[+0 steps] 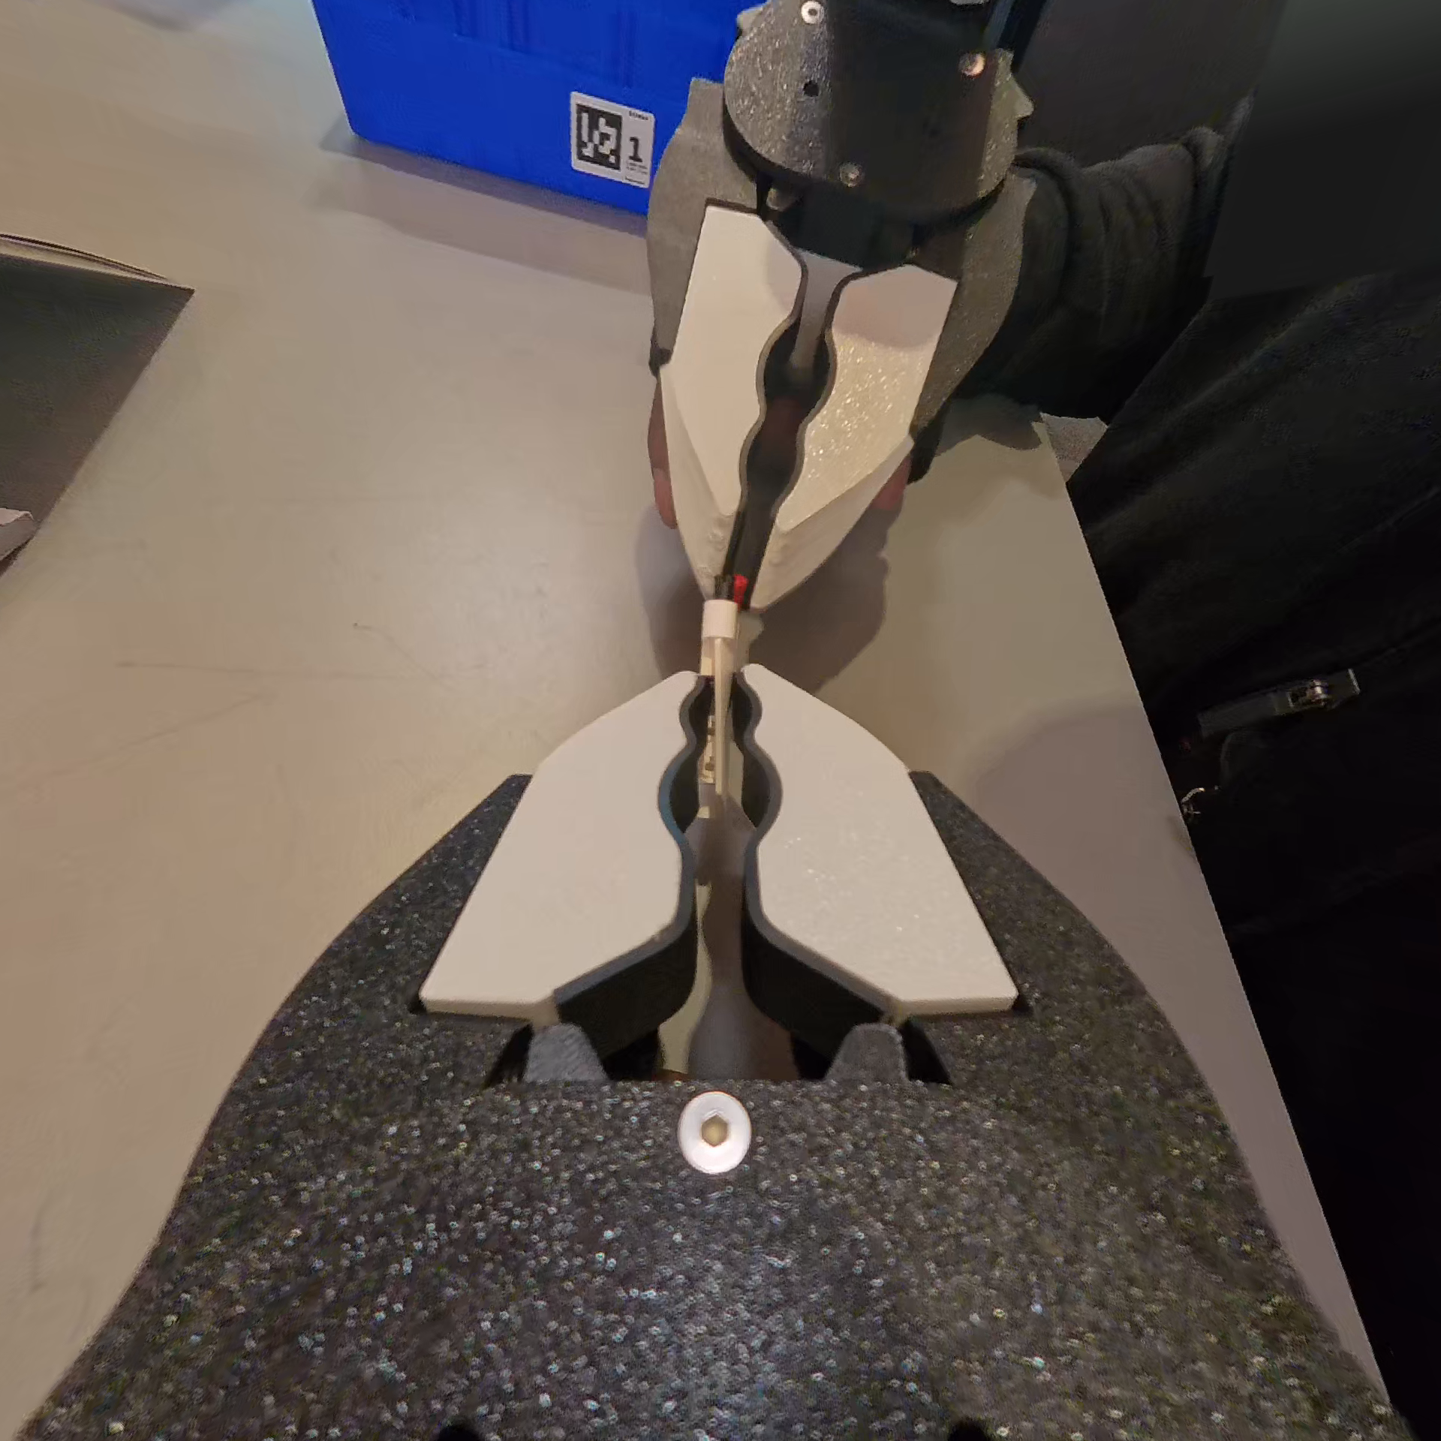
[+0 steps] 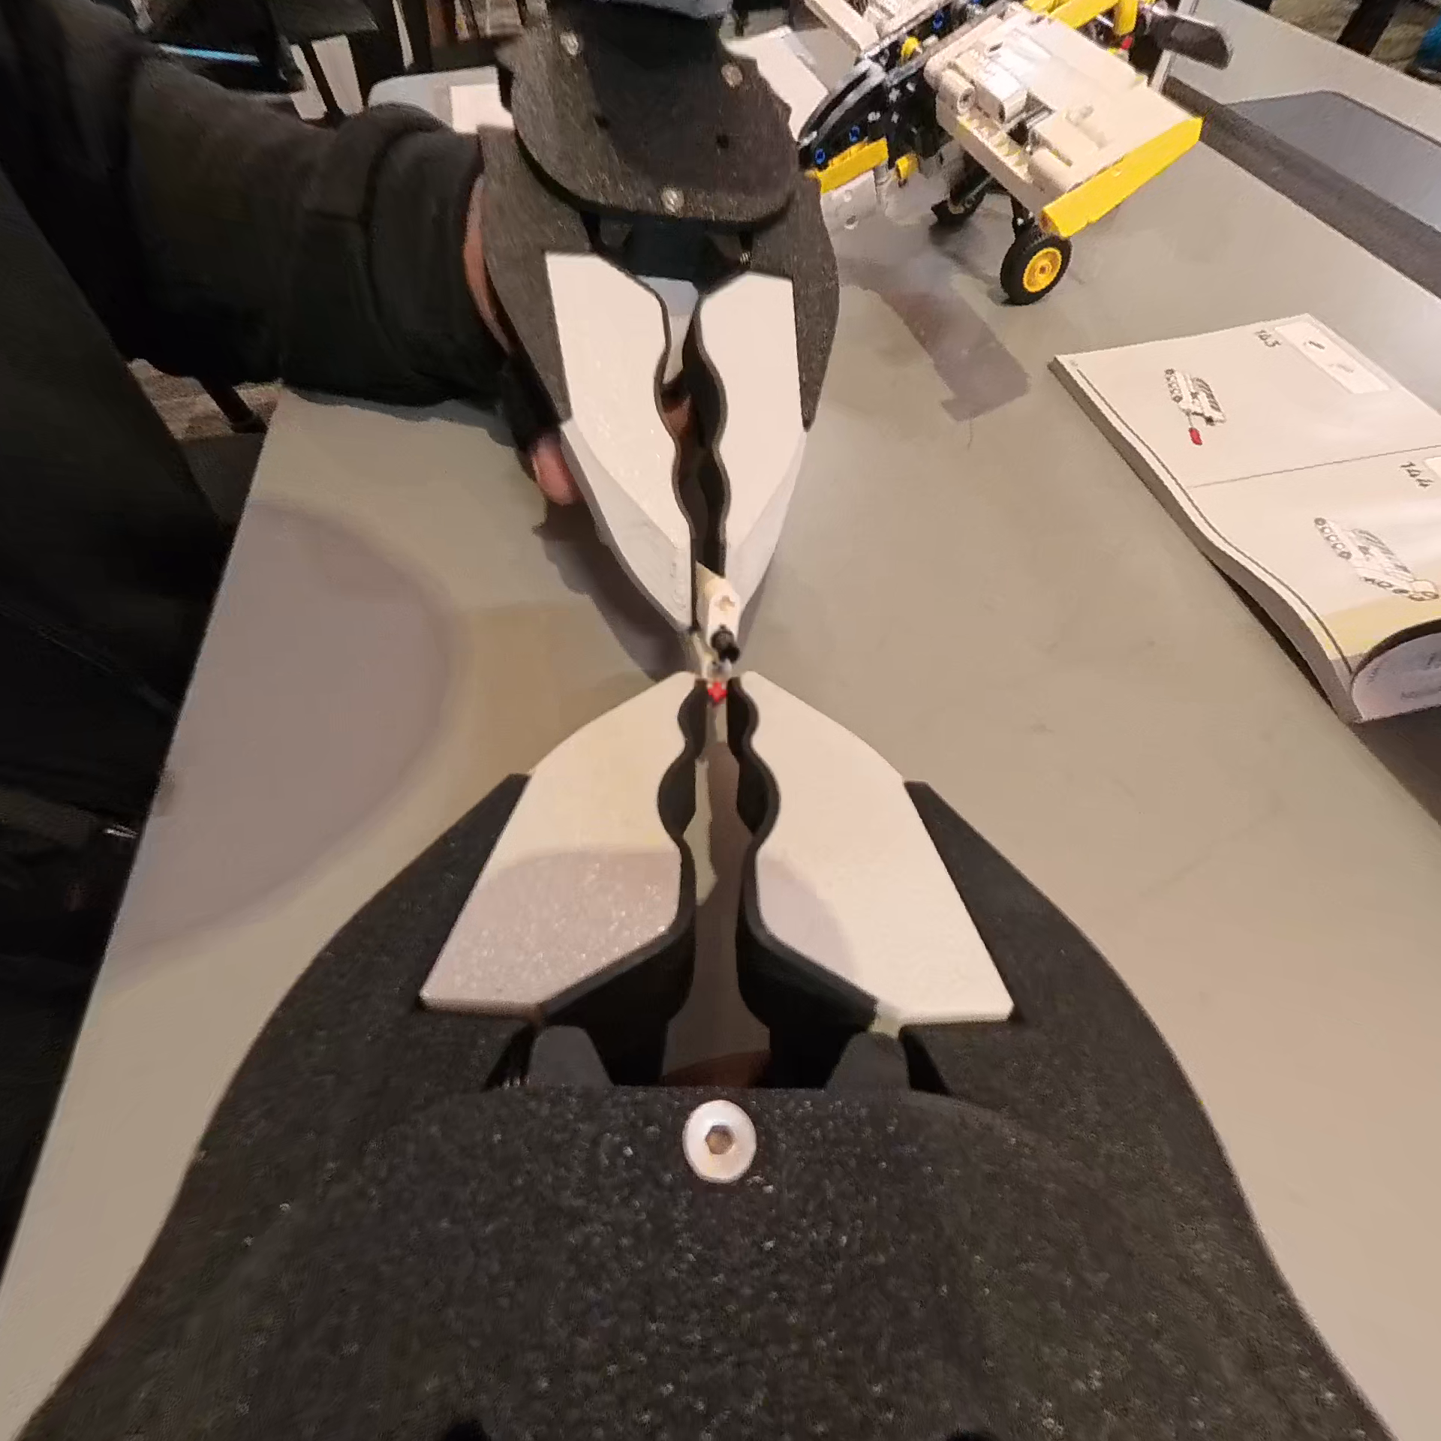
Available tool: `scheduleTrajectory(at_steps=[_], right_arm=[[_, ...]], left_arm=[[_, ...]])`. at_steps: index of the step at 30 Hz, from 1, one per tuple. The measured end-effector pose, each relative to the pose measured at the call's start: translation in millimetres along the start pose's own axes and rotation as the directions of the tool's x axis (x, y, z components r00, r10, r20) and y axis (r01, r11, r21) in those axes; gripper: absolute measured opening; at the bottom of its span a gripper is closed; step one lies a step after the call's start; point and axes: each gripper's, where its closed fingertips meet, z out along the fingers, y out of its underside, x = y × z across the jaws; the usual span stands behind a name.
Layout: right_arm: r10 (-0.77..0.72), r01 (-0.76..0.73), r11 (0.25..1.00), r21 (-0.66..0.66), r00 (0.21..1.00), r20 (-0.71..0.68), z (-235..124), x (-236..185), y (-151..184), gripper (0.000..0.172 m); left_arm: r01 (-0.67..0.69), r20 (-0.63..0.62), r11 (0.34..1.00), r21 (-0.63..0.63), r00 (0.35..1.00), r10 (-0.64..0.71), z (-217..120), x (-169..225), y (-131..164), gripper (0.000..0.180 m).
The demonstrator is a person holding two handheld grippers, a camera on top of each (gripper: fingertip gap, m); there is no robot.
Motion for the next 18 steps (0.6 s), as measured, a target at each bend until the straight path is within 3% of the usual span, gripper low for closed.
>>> scheduleTrajectory(at_steps=[11,18], right_arm=[[0.01,-0.011,1.0,-0.025,0.999,-0.034,0,6,6,0.004],[0.024,-0.031,0.98,-0.196,0.999,-0.037,7,7,29,0.005]], left_arm=[[0.018,0.009,1.0,0.001,1.0,-0.018,0,-1,1,0.005],[0.073,0.088,0.983,-0.167,0.994,-0.059,10,-11,20,0.006]])
